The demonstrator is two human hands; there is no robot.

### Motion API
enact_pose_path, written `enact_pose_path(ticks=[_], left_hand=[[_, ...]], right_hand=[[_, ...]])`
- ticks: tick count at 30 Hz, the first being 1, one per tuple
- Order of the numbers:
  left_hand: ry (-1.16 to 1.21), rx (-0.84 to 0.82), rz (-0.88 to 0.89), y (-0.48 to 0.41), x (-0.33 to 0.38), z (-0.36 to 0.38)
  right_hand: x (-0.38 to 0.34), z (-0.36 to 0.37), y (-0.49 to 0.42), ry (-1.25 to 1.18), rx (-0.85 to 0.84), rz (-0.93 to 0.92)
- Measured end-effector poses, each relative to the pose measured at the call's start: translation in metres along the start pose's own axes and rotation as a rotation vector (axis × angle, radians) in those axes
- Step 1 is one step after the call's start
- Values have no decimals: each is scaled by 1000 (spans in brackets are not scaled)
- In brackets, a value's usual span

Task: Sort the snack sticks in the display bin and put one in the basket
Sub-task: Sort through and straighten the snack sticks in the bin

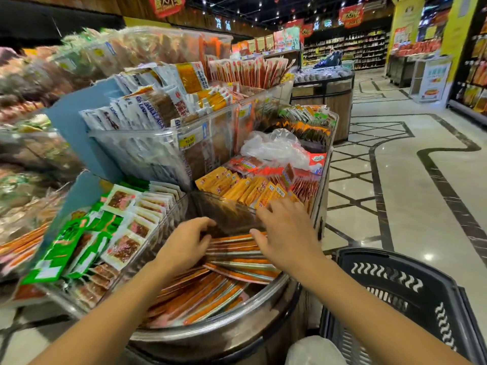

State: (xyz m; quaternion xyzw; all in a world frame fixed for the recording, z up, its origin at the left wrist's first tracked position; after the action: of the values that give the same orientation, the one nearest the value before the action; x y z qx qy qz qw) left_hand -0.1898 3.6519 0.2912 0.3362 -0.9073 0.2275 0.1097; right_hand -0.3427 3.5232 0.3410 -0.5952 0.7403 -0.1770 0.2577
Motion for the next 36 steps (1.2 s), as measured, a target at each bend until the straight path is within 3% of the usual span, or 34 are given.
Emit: enact_pose_path(ticks=[3,7,11,16,23,36], left_hand=[[-74,179,104,11,-1,-49],[-176,351,186,34,-23,-96],[-235,349,151,52,-53,-98],[-134,315,24,56,-76,-90],[-113,332,19,58,-80,-89],[-94,345,-8,61,-79,-90]], right_hand=[[-32,8,-8,-58,-30,-72],[-75,39,-14,-129,-190,-169],[-114,80,-13,-194,-408,-245],[-155,124,-3,-281,-645,-332],[-174,146,10,-270,-672,-466],[-177,142,9,-405,-645,-454]])
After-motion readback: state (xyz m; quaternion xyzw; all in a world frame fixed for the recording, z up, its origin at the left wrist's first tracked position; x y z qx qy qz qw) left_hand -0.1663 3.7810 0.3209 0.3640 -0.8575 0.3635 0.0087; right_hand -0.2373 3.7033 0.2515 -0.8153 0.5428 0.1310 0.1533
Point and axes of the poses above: each hand's wrist, its own y-axis away from the middle knuckle, its own z-axis out of the palm, x = y × z, the point moved 10 cm from there along -y, towards the middle knuckle, and after that the axes turned 4 degrees about x, right-handed, at the moved point
